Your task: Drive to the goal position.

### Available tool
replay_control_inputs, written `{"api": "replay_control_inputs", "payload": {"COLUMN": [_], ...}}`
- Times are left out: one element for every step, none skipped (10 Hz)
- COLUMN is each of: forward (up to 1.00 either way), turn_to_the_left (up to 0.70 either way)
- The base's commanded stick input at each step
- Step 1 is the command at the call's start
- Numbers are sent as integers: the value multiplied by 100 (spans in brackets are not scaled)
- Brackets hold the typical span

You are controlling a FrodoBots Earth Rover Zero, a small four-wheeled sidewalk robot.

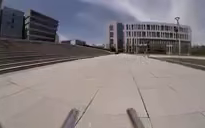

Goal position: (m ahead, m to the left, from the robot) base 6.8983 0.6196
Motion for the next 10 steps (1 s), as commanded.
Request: {"api": "replay_control_inputs", "payload": {"forward": [50, 50, 50, 50, 50, 50, 50, 50, 50, 50], "turn_to_the_left": [0, 0, 0, 0, 0, 0, 0, 0, 0, 0]}}
